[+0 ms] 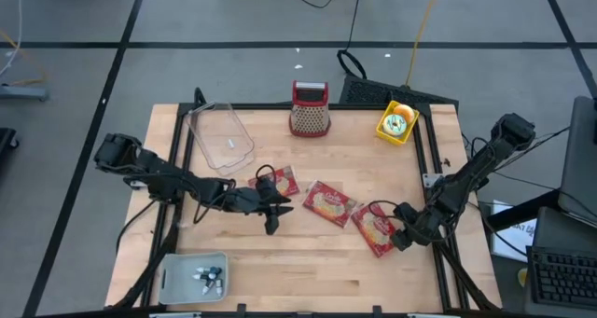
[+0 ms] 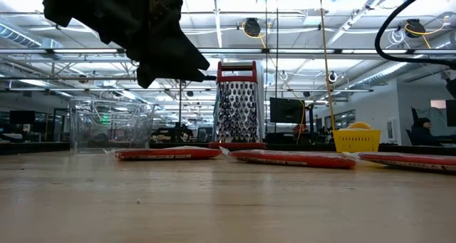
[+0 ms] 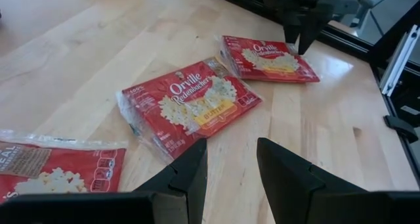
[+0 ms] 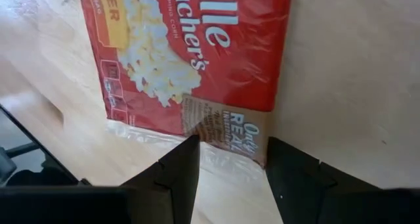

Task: Pick & Place Food Item
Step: Put the bottom right red popcorn bag into the transparent bin

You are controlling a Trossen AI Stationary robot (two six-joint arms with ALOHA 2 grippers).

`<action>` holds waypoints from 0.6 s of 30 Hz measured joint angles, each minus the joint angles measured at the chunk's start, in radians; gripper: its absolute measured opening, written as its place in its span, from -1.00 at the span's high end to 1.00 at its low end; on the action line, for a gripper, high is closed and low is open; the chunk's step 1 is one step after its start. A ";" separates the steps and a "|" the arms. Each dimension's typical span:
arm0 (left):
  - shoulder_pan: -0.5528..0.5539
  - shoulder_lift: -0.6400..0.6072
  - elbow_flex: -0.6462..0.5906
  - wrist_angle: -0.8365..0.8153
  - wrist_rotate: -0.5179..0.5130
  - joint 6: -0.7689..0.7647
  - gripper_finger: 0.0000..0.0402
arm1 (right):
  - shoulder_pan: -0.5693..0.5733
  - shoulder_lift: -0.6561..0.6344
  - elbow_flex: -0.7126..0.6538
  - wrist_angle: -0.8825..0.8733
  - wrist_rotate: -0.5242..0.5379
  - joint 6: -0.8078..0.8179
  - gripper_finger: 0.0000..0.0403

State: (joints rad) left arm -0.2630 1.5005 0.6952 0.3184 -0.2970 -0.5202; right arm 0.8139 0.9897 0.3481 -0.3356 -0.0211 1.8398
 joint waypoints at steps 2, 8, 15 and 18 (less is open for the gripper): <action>0.000 0.000 0.000 0.001 0.000 -0.003 0.35 | 0.000 0.000 -0.003 -0.001 0.013 -0.006 0.21; 0.000 0.000 0.000 0.000 0.000 -0.005 0.34 | 0.000 -0.014 -0.007 0.019 0.018 -0.055 0.30; 0.000 0.000 0.000 0.000 0.000 -0.007 0.34 | 0.000 -0.039 -0.010 0.013 0.026 -0.112 0.79; 0.000 0.000 0.000 0.000 0.000 -0.009 0.35 | 0.000 -0.053 -0.010 0.017 0.031 -0.146 0.96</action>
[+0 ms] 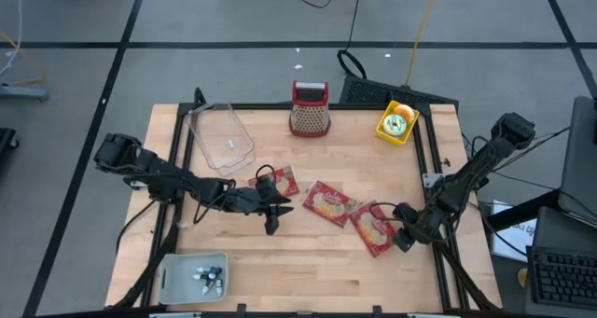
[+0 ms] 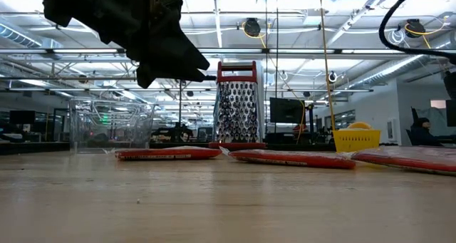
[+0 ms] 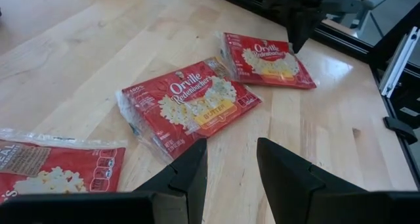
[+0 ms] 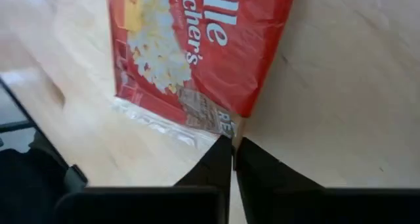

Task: Pick & Place Food Item
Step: Put the bottom right red popcorn bag into the transparent bin

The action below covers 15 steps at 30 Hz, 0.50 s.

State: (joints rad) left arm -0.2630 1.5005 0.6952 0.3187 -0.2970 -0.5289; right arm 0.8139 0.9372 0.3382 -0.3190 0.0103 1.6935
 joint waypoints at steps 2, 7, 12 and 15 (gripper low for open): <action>0.000 0.000 0.000 0.000 0.000 0.000 0.34 | 0.000 -0.014 0.000 0.010 0.019 -0.018 0.96; 0.000 0.000 0.000 0.000 0.000 0.000 0.35 | 0.000 -0.057 0.000 0.088 0.106 -0.111 0.99; 0.000 0.000 0.000 0.020 0.000 -0.004 0.35 | -0.001 -0.086 0.000 0.224 0.251 -0.282 1.00; 0.000 0.000 0.000 0.055 -0.001 0.007 0.35 | -0.002 -0.087 0.001 0.323 0.336 -0.417 1.00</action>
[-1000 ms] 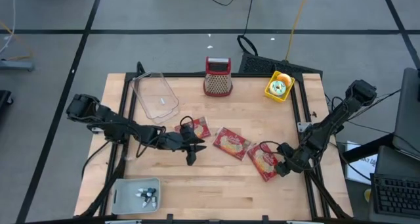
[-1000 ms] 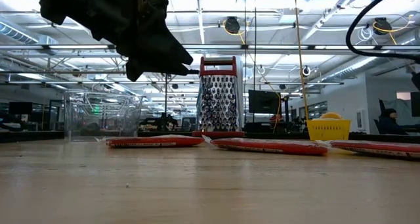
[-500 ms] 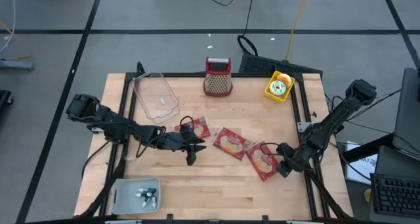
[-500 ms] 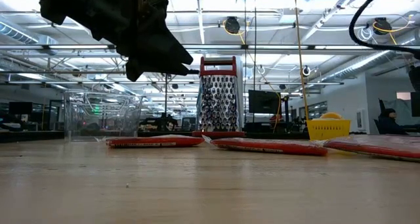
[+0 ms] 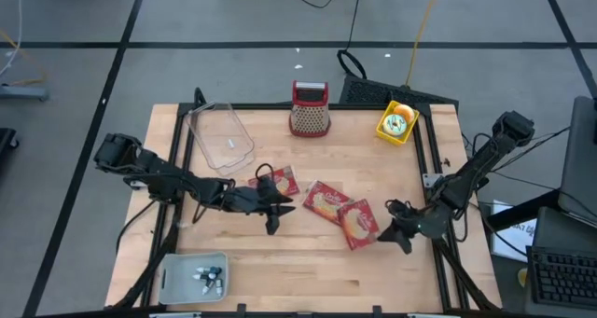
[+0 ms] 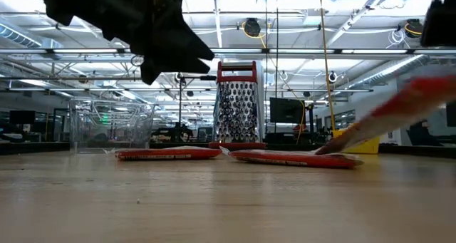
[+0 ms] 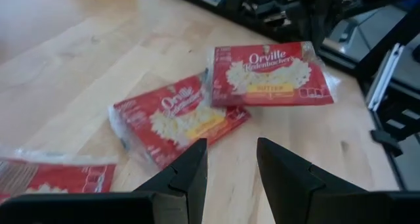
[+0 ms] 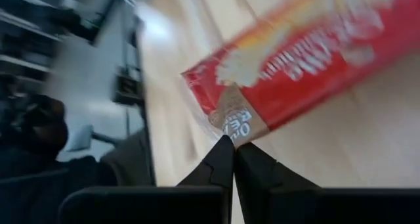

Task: Pick & Place Food Item
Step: Put the bottom right red popcorn bag into the transparent bin

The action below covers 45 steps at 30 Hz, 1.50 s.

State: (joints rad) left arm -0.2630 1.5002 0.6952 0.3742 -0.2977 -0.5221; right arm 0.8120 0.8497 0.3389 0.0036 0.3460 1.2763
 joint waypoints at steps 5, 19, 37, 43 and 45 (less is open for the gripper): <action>0.000 0.000 0.000 0.054 -0.001 0.048 0.35 | -0.006 0.000 0.000 0.179 0.138 -0.285 1.00; 0.000 0.000 0.000 0.248 0.018 0.039 0.34 | -0.182 0.011 0.002 0.492 0.179 -0.903 1.00; 0.005 0.163 0.446 -0.281 0.117 0.278 -0.32 | -0.372 0.266 0.002 0.774 -0.085 -0.904 1.00; 0.006 0.258 0.552 -0.389 0.142 0.364 -0.28 | -0.377 0.297 0.002 0.804 -0.089 -0.904 1.00; 0.009 0.284 0.567 -0.408 0.127 0.363 -0.26 | -0.377 0.297 0.002 0.817 -0.090 -0.904 1.00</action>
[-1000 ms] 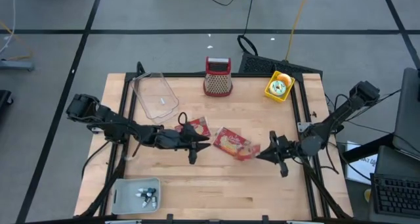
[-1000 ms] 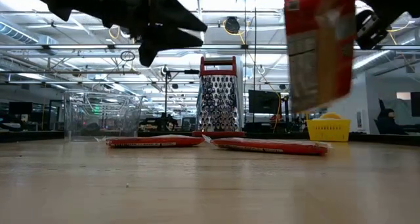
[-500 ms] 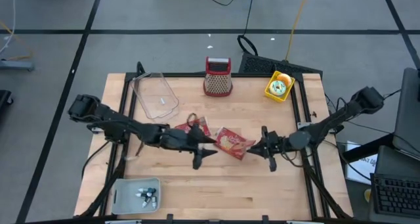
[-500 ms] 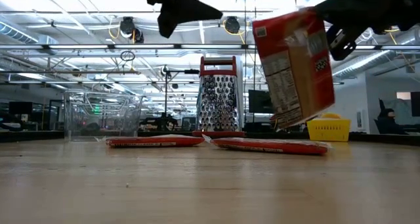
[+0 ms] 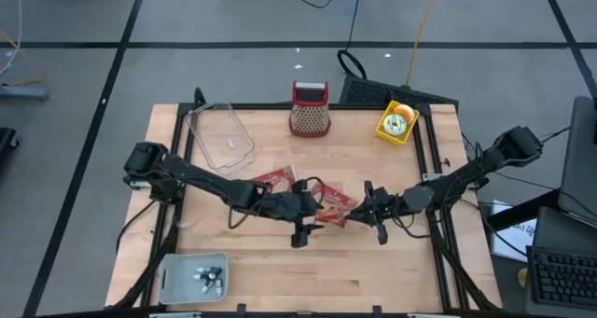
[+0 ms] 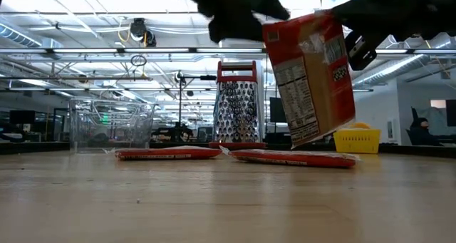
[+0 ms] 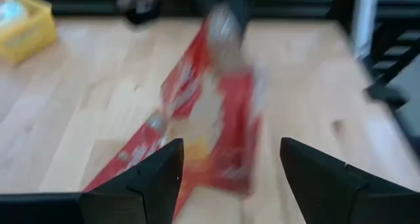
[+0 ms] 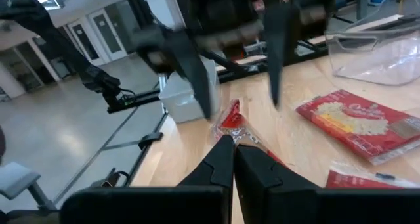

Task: Pick & Place Food Item
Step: Put the bottom right red popcorn bag into the transparent bin

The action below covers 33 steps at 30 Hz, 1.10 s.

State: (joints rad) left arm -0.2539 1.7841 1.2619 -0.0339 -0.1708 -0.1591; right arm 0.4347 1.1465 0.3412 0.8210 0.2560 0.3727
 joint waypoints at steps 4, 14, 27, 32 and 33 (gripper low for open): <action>0.010 0.031 0.006 -0.020 -0.041 0.000 -0.22 | 0.000 -0.001 0.000 0.022 -0.027 -0.005 1.00; 0.003 -0.001 0.008 -0.024 -0.058 0.022 0.10 | -0.003 -0.001 0.000 0.028 -0.049 -0.020 1.00; -0.005 -0.001 0.008 -0.022 -0.056 0.020 0.35 | -0.009 -0.001 0.000 0.024 -0.048 -0.023 1.00; -0.008 -0.001 0.008 -0.022 -0.056 0.020 0.42 | -0.017 -0.001 0.000 0.019 -0.048 -0.020 1.00; -0.011 -0.001 0.008 -0.021 -0.056 0.020 0.48 | -0.019 -0.001 0.000 0.019 -0.048 -0.018 1.00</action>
State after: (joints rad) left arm -0.2646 1.7836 1.2697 -0.0554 -0.2268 -0.1390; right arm 0.4157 1.1454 0.3412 0.8404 0.2083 0.3543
